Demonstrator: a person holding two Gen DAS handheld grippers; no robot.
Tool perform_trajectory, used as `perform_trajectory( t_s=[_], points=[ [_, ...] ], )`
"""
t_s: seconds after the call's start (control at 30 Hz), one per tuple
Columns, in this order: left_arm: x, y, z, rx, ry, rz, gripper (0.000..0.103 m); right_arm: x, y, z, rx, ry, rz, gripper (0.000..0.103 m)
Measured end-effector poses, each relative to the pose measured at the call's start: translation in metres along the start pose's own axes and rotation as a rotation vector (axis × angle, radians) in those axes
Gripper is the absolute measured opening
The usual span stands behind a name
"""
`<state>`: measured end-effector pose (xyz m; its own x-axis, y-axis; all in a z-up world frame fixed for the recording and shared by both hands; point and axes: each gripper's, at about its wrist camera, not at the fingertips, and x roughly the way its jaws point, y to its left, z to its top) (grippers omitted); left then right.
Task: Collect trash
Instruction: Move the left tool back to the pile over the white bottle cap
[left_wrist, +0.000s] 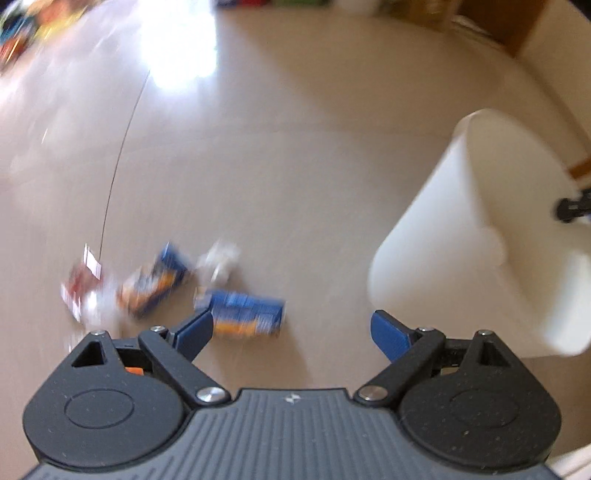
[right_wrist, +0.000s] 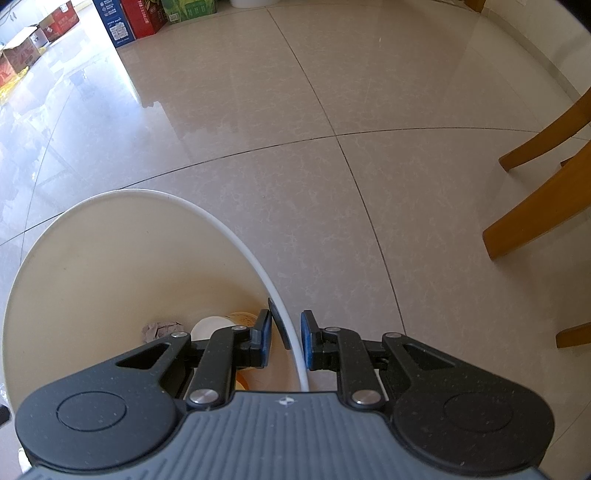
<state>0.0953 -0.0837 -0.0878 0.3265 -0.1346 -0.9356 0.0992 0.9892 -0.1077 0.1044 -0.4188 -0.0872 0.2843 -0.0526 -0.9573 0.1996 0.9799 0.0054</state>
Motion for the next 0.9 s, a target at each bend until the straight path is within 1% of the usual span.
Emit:
perform_trajectory(
  t_s=[0.2, 0.37, 0.47, 0.6, 0.67, 0.73, 0.9],
  points=[
    [0.043, 0.039, -0.034, -0.123, 0.107, 0.059, 0.092, 0.000, -0.001, 0.000, 0.001, 0.000, 0.000, 0.020],
    [0.073, 0.067, -0.060, -0.225, 0.146, 0.095, 0.091, -0.001, 0.002, 0.000, -0.010, -0.001, -0.008, 0.020],
    [0.091, 0.086, -0.074, -0.316, 0.178, 0.121, 0.091, -0.001, 0.003, 0.000, -0.010, -0.001, -0.010, 0.020],
    [0.115, 0.105, -0.089, -0.417, 0.214, 0.127, 0.088, -0.001, 0.004, 0.000, -0.014, -0.002, -0.012, 0.020],
    [0.123, 0.110, -0.093, -0.454, 0.220, 0.138, 0.085, -0.001, 0.004, 0.000, -0.013, -0.003, -0.012, 0.020],
    [0.132, 0.115, -0.095, -0.477, 0.218, 0.151, 0.080, 0.000, 0.005, -0.001, -0.015, -0.003, -0.014, 0.020],
    [0.145, 0.124, -0.100, -0.569, 0.194, 0.172, 0.078, -0.001, 0.008, -0.002, -0.023, -0.004, -0.019, 0.020]
  ],
)
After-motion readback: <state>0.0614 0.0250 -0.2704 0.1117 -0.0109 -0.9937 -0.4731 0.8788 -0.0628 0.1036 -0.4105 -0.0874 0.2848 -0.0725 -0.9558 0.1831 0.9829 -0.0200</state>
